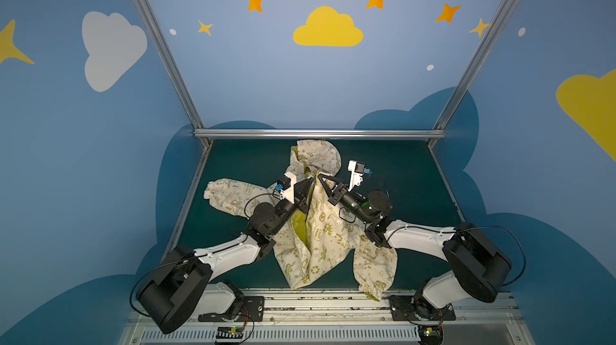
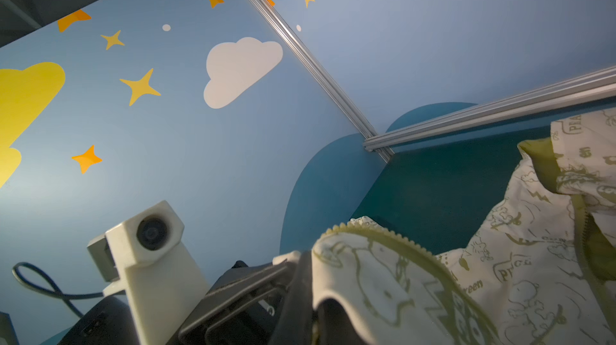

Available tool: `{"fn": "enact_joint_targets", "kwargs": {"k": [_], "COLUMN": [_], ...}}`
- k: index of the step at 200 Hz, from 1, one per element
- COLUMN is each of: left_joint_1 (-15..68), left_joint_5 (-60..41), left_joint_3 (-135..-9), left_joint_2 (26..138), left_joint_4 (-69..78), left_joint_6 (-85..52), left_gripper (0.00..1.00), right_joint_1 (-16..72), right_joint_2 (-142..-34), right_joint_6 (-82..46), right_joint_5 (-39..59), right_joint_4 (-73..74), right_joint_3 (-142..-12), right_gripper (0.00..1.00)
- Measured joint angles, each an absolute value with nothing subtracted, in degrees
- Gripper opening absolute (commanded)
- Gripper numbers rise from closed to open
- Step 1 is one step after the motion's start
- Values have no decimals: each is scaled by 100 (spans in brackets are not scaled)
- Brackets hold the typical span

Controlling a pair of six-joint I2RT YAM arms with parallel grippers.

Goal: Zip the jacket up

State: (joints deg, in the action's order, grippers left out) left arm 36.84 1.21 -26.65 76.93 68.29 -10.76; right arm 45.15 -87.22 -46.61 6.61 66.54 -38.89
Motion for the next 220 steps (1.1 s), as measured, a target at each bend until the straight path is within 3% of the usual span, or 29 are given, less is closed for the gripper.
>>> {"fn": "enact_joint_targets", "kwargs": {"k": [42,61,96,146,174,220], "left_joint_1": [3662,3607,3564,3564,3575,3642], "left_joint_5": [-108,-215,-443,-515,-521,-530], "left_joint_3": [-2768,-2722,-2709,-2711,-2714,-2716], "left_joint_2": [8018,8221,8329,8278,8195,8167], "left_joint_4": [6742,6746,6580,6064,5688,5496], "left_joint_6": [-1249,-1380,-1649,-1918,-2064,-2237], "left_gripper": [3,3,3,3,3,3], "right_joint_1": [4340,4327,4333,4370,4438,4556], "right_joint_2": [-8962,-9170,-9393,-9008,-7450,-5570], "right_joint_6": [-5096,-5297,-5645,-5811,-5325,-2974], "right_joint_5": [644,596,464,-80,-473,-617], "right_joint_4": [6788,6934,7275,7303,4866,2029], "right_joint_3": [-3607,-3498,-3273,-2390,-2467,-3210], "right_gripper": [13,35,60,69,71,70]}}
